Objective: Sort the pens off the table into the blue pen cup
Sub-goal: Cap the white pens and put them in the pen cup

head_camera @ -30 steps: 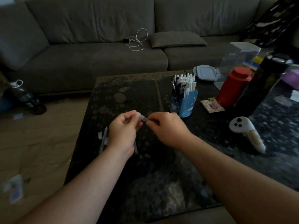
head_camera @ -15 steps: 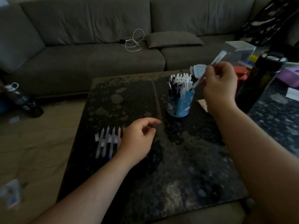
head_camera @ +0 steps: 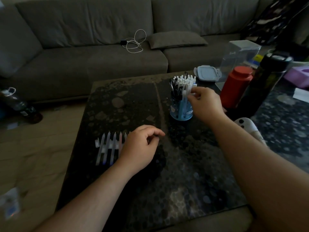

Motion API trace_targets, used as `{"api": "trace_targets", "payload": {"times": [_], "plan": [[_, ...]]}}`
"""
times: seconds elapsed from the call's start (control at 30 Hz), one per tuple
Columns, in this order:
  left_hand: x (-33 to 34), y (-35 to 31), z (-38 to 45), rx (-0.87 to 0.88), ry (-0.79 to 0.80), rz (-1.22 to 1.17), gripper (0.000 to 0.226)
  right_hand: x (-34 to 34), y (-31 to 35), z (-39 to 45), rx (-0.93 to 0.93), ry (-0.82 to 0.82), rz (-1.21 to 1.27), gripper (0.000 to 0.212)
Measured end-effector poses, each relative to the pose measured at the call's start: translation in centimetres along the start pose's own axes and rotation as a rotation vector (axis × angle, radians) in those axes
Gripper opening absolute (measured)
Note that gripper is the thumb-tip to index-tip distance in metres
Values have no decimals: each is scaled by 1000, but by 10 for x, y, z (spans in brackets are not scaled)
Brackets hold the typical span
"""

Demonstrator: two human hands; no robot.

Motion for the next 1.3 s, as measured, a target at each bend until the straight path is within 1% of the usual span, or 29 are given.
{"api": "trace_targets", "payload": {"times": [0.07,0.13,0.17,0.2,0.23,0.27,0.3,0.37,0.43,0.5,0.57,0.67,0.73,0.83,0.9,0.97,1.07,1.17,1.2,1.23,1.27,1.3], "plan": [[-1,7,3,12,6,34,33,-5,1,-2,0,-42,10,30],[-9,16,8,5,-37,126,41,-17,10,-12,-18,-157,49,32],[-14,24,11,-26,-67,188,46,-22,16,-19,-24,-205,91,30],[-21,33,14,-85,-92,252,49,-21,22,-26,-26,-209,139,27],[-29,42,15,-156,-110,306,50,-13,29,-33,-29,-156,178,25],[-35,51,16,-218,-115,349,48,3,37,-41,-36,-47,198,25],[-39,59,17,-259,-106,389,43,26,44,-49,-42,99,182,25],[-42,72,18,-290,-51,503,30,76,51,-72,-81,396,31,23],[-42,84,17,-312,20,594,21,118,49,-95,-137,601,-129,22],[-42,90,14,-346,79,621,19,148,48,-115,-204,725,-183,27],[-42,91,12,-356,101,637,23,167,52,-129,-291,804,-212,30],[-41,90,10,-363,117,687,32,184,49,-141,-319,921,-249,33],[-37,92,10,-370,155,699,37,186,48,-142,-319,906,-285,33],[-31,93,11,-366,183,720,37,179,47,-129,-323,738,-346,26],[-27,89,12,-343,175,754,33,171,42,-119,-274,675,-396,20],[-25,85,13,-332,161,785,30,163,36,-110,-182,669,-400,16],[-22,80,15,-306,154,839,27,152,28,-102,-40,669,-391,21],[-15,77,16,-261,145,878,26,141,21,-95,21,648,-371,32],[-16,78,16,-260,125,856,26,137,18,-92,39,646,-354,33],[-17,79,17,-273,100,784,25,134,15,-89,66,651,-325,33],[-20,81,17,-299,67,651,22,131,12,-86,100,654,-287,31],[-22,83,16,-338,37,463,18,128,9,-83,130,653,-247,28]]}}
Point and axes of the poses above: each hand's wrist, its own z-axis towards the middle knuckle, its own x-axis out of the palm, y = z × x, the point moved 10 cm from there along z, towards the middle knuckle, and after that the axes turned 11 degrees about z, right-handed, at the moved point
